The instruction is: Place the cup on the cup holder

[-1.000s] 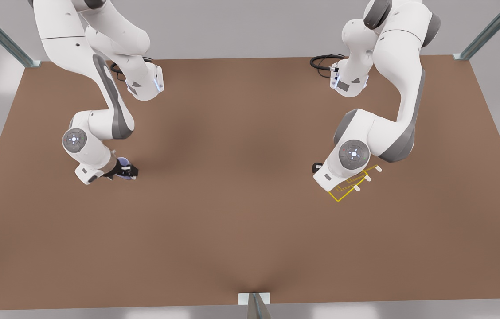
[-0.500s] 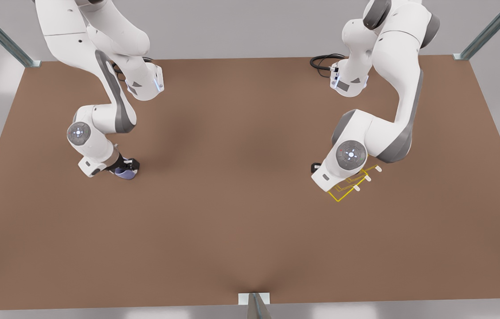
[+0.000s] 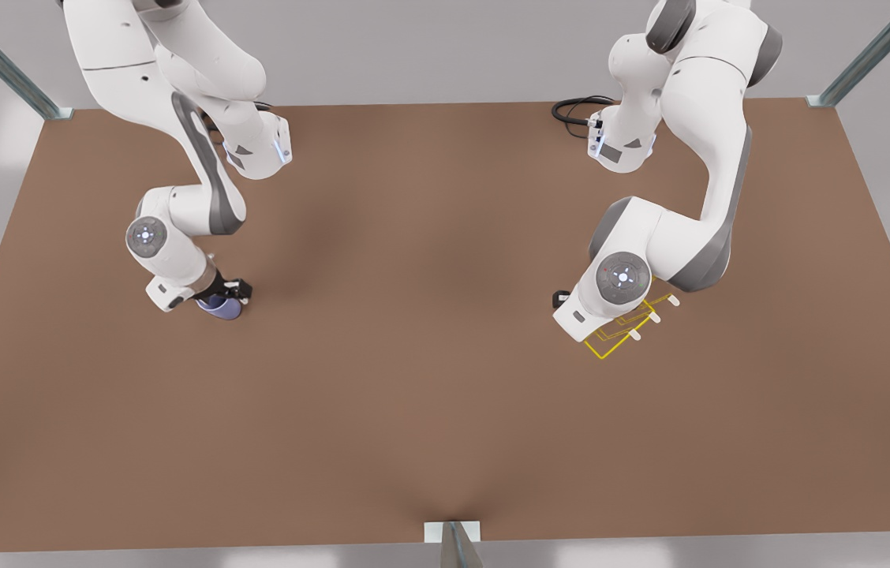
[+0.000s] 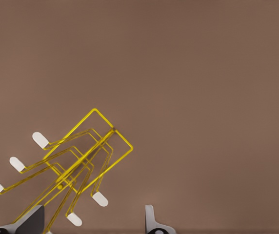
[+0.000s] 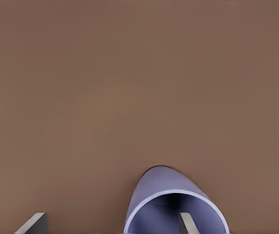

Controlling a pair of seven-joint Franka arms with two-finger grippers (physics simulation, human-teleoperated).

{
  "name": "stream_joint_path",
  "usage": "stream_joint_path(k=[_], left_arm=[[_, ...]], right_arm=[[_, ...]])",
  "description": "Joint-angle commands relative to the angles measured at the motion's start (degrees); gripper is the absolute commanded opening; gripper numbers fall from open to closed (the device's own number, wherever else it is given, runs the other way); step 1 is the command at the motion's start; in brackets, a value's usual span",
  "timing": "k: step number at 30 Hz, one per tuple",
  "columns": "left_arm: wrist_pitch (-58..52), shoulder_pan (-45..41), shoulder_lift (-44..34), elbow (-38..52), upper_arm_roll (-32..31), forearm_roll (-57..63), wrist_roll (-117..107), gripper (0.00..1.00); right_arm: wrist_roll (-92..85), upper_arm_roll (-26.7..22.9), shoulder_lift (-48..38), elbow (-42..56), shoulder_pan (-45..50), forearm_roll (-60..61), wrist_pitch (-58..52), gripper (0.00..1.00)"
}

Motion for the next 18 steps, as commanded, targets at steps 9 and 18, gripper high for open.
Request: stream_joint_path(k=[9, 18], left_arm=[[0.05, 0.23, -0.07, 0.02, -0.02, 0.09, -0.28, 1.00], [0.14, 0.32, -0.07, 0.11, -0.02, 0.18, -0.28, 1.00]], right_arm=[[-0.46, 0.17, 1.83, -0.94, -0.26, 0.02, 4.93, 1.00], [-0.81, 0.43, 4.56, -2.17, -0.70, -0.07, 7.48, 0.21]])
